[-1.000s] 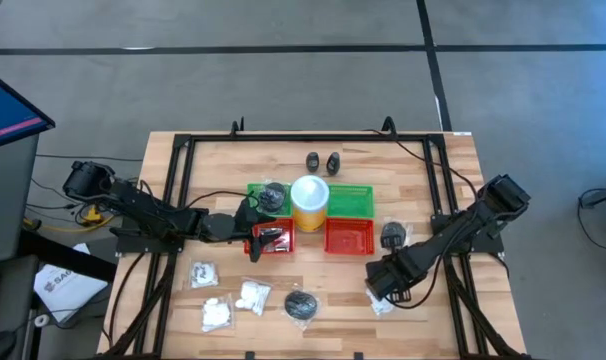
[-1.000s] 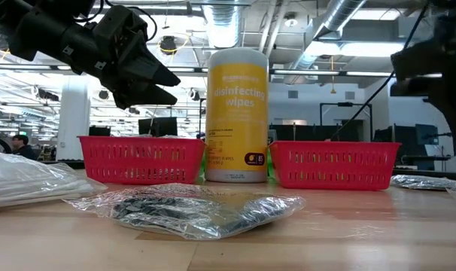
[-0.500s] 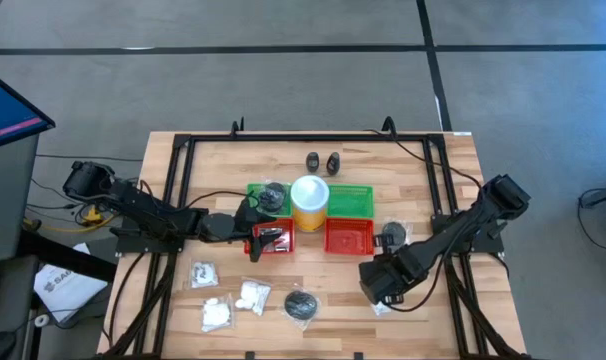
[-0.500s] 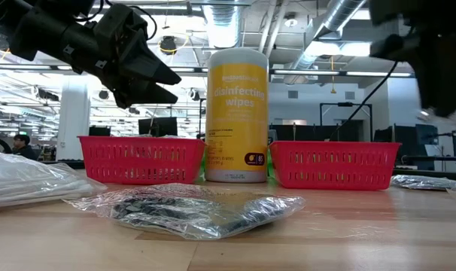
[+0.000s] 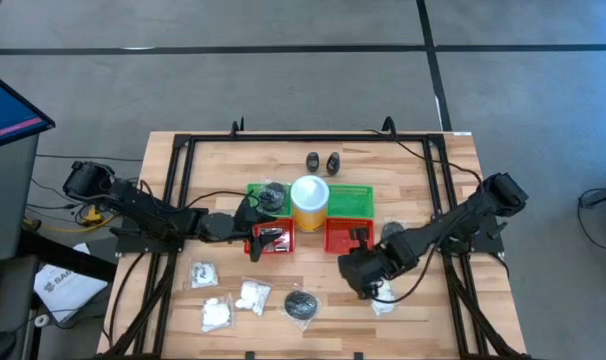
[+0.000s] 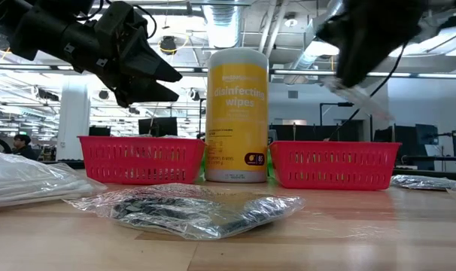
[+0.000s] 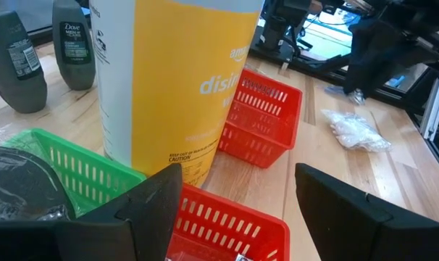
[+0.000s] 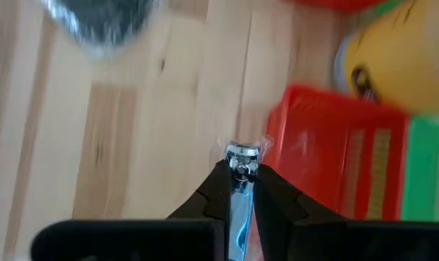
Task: Pick & Place Travel size toiletries
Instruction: Put the nail cutter into the left red basket
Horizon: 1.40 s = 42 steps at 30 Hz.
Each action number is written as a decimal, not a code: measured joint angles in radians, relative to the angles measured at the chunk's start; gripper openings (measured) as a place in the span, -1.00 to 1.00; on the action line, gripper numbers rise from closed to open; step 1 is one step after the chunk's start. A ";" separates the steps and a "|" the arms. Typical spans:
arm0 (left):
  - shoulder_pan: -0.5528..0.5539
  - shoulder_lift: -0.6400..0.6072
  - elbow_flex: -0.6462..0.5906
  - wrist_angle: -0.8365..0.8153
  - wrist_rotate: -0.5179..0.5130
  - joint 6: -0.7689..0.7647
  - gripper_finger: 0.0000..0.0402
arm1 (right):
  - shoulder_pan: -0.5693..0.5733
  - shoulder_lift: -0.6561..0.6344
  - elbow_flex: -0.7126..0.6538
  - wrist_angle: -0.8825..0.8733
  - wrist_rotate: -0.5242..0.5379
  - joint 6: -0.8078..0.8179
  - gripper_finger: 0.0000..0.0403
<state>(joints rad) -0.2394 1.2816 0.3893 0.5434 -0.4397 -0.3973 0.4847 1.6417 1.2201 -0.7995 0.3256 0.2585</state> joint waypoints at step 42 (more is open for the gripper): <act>-0.020 0.000 0.000 0.464 0.079 0.443 0.24 | -0.295 0.000 0.000 1.031 -0.019 -0.347 -0.86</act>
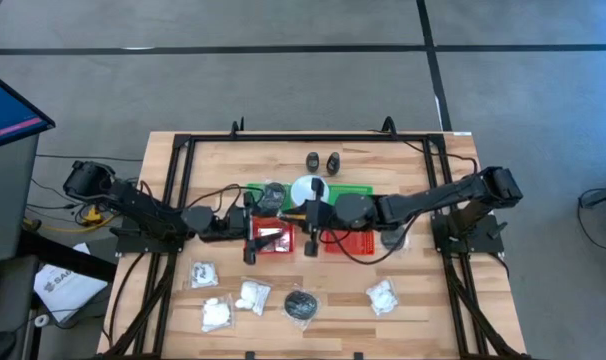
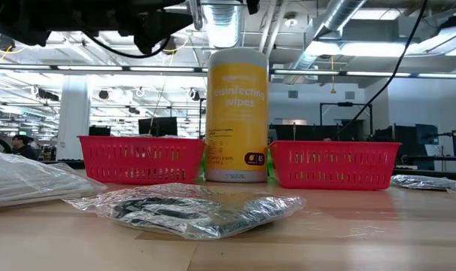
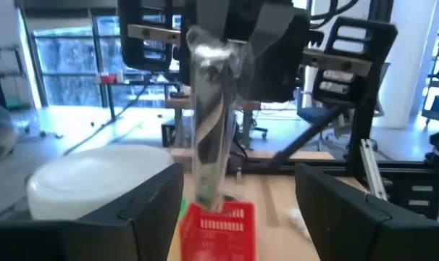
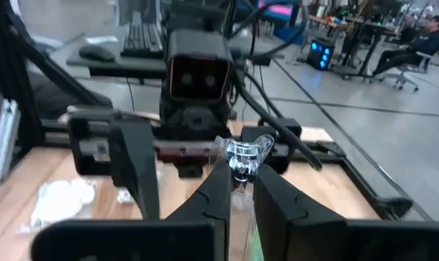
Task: Pick & Place Travel size toiletries
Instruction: Put the nail cutter into the left red basket
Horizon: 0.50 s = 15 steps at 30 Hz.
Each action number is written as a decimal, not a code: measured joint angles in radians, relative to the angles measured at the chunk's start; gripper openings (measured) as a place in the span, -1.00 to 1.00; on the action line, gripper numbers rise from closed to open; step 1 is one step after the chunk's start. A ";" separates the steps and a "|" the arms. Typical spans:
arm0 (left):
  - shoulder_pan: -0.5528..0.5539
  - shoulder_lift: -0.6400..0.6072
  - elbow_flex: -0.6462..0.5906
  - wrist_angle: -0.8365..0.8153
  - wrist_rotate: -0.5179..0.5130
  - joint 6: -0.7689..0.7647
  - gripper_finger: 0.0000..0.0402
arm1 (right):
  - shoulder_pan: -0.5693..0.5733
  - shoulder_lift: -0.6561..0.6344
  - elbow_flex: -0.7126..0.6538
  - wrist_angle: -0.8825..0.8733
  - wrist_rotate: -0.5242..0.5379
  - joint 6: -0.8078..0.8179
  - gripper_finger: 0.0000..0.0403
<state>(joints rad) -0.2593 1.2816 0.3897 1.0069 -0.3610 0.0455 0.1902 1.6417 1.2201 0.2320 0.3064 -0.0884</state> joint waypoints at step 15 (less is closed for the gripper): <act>0.085 0.004 0.041 0.011 0.054 0.010 0.02 | -0.023 0.000 0.000 0.041 -0.022 0.002 -0.86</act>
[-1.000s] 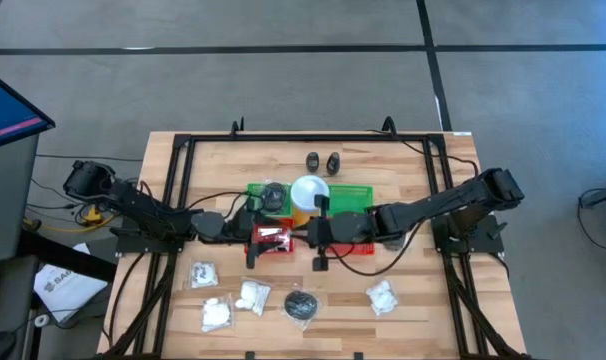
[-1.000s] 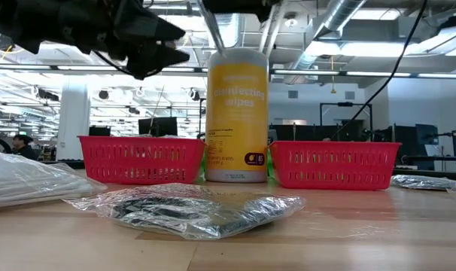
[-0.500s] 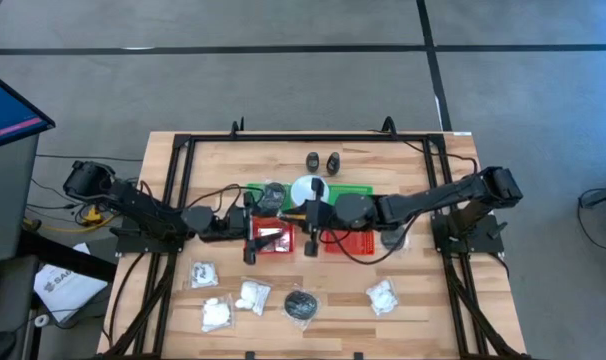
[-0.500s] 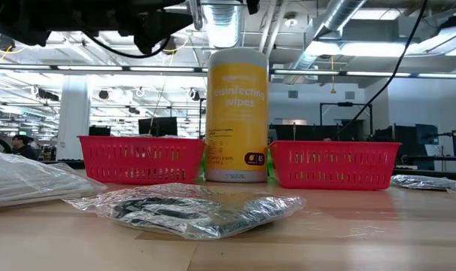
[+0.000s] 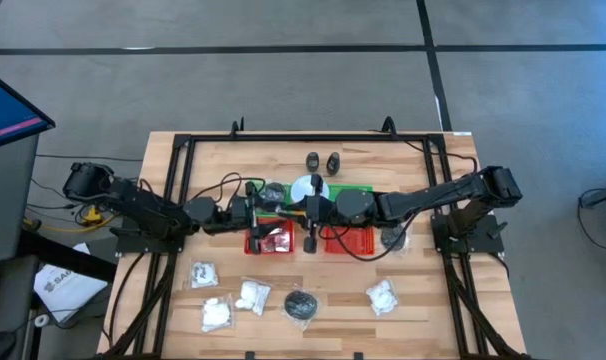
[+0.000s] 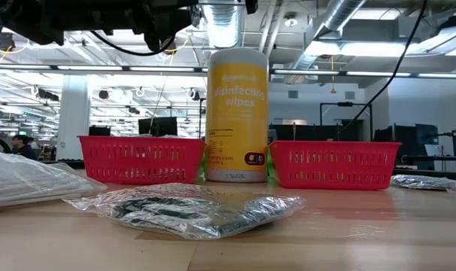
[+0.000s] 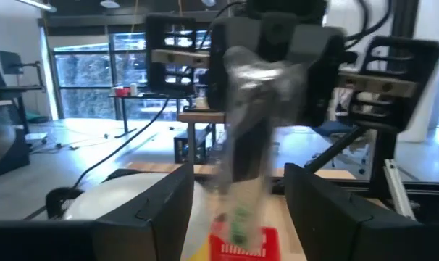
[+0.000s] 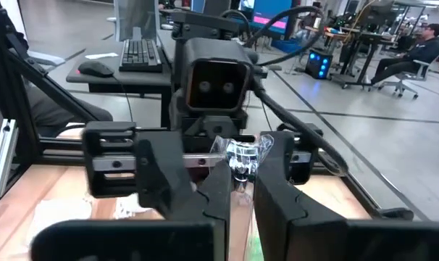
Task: Pick & Place Travel size toiletries
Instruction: Put the nail cutter into the left red basket
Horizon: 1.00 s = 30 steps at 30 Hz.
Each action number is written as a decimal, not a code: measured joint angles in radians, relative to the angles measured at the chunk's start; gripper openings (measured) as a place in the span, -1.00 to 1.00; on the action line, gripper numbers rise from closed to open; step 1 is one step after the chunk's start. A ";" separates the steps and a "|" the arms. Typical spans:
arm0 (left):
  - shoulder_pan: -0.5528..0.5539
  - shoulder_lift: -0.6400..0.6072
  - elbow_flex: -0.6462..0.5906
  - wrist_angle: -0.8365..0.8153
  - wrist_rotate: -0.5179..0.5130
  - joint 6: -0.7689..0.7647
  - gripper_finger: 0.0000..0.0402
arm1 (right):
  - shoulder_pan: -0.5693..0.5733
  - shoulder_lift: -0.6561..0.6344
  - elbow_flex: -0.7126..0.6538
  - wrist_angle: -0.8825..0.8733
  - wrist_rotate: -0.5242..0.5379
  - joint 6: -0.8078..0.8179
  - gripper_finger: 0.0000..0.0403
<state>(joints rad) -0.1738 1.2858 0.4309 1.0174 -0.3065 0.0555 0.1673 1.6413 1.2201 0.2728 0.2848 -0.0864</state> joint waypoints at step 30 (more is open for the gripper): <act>0.006 0.001 0.000 -0.006 0.040 -0.007 -0.82 | -0.013 0.000 0.000 -0.029 -0.019 0.007 -0.76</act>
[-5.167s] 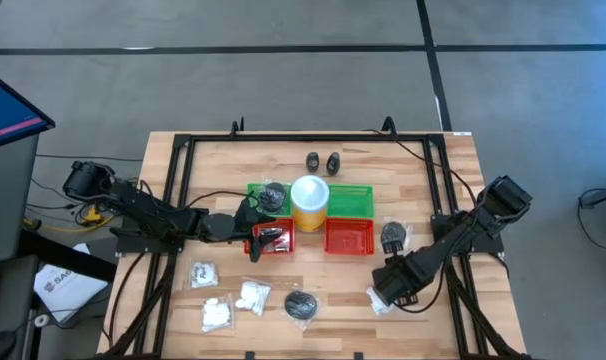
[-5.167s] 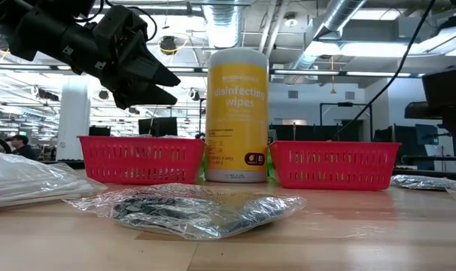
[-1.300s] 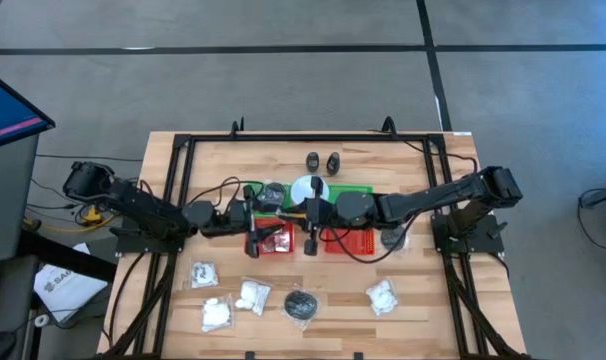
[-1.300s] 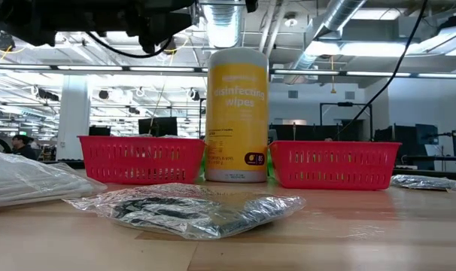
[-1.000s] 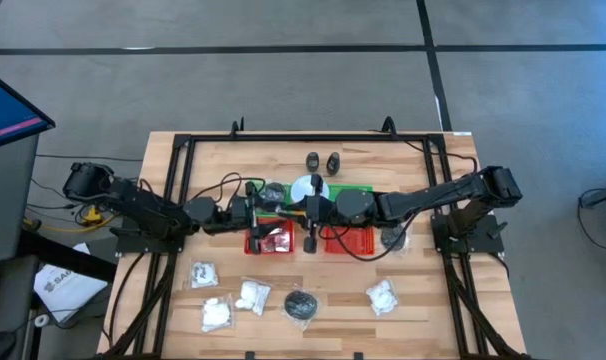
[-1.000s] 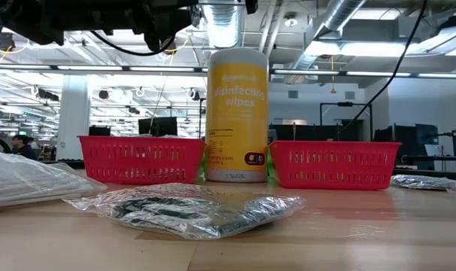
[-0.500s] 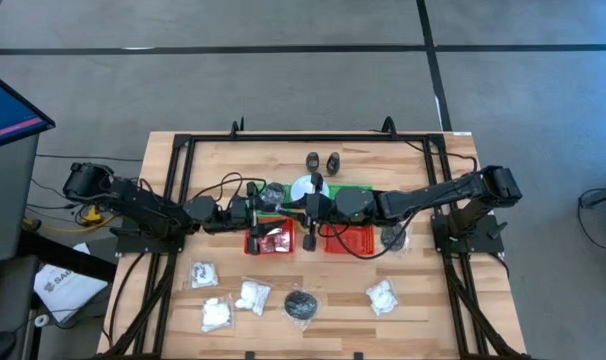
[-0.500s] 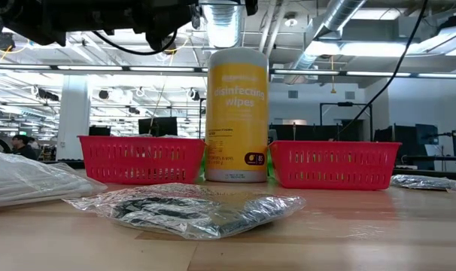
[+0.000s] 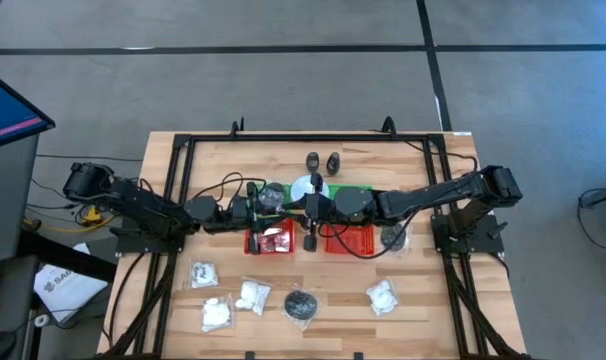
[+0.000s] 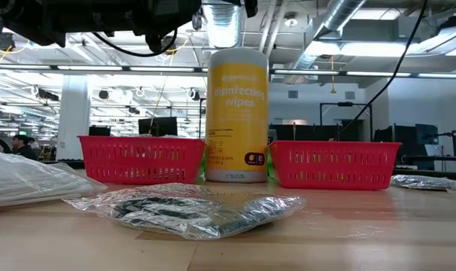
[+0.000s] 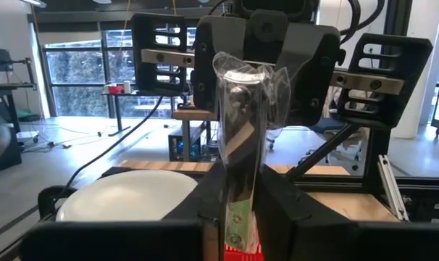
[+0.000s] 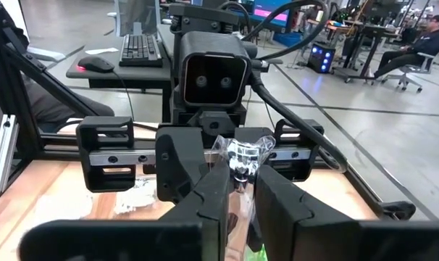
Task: Pick & Place Travel size toiletries
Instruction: Put the nail cutter into the left red basket
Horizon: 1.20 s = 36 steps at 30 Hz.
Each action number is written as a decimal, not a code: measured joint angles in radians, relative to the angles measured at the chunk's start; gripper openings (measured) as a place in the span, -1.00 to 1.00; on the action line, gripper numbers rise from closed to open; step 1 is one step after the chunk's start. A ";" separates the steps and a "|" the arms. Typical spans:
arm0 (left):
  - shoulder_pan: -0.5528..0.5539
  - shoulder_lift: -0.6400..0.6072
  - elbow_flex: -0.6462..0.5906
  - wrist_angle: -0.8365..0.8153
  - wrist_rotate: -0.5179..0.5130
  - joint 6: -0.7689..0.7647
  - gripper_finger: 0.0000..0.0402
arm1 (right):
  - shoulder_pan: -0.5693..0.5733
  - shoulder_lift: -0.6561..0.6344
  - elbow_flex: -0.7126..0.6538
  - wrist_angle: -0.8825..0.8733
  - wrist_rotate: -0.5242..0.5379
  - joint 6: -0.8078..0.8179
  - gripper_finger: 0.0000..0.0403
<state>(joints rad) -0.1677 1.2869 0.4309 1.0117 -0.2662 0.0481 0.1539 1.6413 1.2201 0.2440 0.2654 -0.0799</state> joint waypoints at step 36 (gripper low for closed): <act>-0.095 -0.091 -0.003 -0.422 -0.128 -0.192 -0.82 | -0.006 -0.008 -0.001 -0.166 0.005 -0.054 -0.27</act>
<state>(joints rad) -0.2622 1.1962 0.4278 0.5898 -0.3943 -0.1439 0.1474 1.6329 1.2194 0.0783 0.2702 -0.1341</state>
